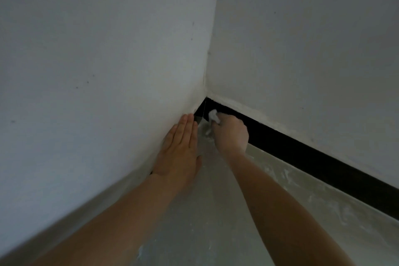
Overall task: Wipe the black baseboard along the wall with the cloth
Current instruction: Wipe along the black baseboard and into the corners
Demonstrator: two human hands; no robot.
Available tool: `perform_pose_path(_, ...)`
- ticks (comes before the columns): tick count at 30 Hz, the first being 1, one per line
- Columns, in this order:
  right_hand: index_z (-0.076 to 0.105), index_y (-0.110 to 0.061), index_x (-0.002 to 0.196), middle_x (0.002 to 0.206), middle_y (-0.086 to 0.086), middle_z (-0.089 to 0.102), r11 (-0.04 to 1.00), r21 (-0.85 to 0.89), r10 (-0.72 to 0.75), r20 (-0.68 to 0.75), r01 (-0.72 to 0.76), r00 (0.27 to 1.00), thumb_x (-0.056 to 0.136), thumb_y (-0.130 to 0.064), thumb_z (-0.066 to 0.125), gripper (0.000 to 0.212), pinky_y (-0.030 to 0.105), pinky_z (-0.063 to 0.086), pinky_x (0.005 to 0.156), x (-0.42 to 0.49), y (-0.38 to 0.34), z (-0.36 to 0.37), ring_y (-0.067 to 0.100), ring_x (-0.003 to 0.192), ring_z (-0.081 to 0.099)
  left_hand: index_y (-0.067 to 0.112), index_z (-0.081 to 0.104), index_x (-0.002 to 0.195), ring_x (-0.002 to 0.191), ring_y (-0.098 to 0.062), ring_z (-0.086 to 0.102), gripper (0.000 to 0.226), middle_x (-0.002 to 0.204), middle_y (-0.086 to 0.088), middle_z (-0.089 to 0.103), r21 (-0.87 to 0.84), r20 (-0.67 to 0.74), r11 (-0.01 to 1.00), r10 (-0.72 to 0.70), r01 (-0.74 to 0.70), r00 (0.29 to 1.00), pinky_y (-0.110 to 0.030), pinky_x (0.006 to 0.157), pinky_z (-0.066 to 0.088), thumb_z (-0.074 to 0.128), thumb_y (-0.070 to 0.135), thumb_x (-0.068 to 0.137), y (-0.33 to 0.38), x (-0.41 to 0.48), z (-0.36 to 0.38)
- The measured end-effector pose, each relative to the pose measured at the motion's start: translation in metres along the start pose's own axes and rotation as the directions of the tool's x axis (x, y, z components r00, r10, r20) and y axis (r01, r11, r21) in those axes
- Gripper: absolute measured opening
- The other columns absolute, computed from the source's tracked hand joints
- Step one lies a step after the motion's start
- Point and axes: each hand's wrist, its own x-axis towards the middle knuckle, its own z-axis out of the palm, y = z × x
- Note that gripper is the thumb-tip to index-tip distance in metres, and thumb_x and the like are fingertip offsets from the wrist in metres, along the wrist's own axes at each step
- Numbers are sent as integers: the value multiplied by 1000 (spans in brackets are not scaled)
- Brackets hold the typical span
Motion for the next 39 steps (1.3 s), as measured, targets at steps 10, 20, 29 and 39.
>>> perform_pose_path(10,70,-14,69,57,0,59,943,315,103,23,-105,994,94,-39,55,39,22,29,44,2,-16,11,11,51,52,-5,47,133,130,-33,47,94,143,-21,40,24,-32,999,-23,24,999,-39,109,21,84,42,61,-1,-1,2)
perform_pose_path(20,56,-13,47,44,3,47,691,589,421,143,-418,896,82,-30,67,40,20,31,43,-26,4,6,15,40,43,-8,49,133,132,-36,43,89,143,-25,42,10,-19,999,-51,52,999,-40,108,20,83,35,63,-1,1,-1)
perform_pose_path(29,62,-12,69,59,5,56,-60,878,790,333,-476,515,90,-23,61,24,24,39,44,-51,40,-6,14,45,48,3,-13,141,140,-23,-20,86,150,-14,-22,-92,-54,996,-10,5,999,-31,110,-19,48,42,96,1,-4,-4)
perform_pose_path(39,60,-13,70,49,2,56,-180,793,526,577,-582,624,93,-23,60,25,18,41,37,-14,1,28,8,34,49,2,-27,138,140,-24,-29,82,143,-11,-38,-37,46,999,22,-20,999,-33,111,-21,32,45,100,2,-3,-7)
